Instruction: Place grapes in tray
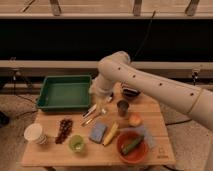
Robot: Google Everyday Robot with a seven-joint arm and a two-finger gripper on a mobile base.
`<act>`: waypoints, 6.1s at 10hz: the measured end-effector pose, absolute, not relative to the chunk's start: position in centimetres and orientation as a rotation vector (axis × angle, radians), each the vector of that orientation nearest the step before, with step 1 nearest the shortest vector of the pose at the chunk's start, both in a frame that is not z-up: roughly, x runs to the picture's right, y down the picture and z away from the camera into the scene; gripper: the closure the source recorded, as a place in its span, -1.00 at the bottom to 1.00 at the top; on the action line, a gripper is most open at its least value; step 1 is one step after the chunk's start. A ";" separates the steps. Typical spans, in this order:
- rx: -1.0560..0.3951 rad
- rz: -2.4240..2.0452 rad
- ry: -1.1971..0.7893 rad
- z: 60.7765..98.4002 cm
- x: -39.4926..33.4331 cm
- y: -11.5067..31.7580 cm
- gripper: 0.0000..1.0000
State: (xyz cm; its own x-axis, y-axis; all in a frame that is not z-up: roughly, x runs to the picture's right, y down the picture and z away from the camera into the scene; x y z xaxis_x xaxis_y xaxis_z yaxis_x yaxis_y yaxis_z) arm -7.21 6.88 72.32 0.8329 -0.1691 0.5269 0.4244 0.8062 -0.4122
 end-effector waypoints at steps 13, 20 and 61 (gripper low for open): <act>-0.555 -0.526 -0.627 74.0 -14.2 10.4 -0.30; -0.557 -0.598 -0.636 76.0 -16.6 9.5 -0.30; -0.658 -0.896 -0.766 74.4 -22.6 14.5 1.00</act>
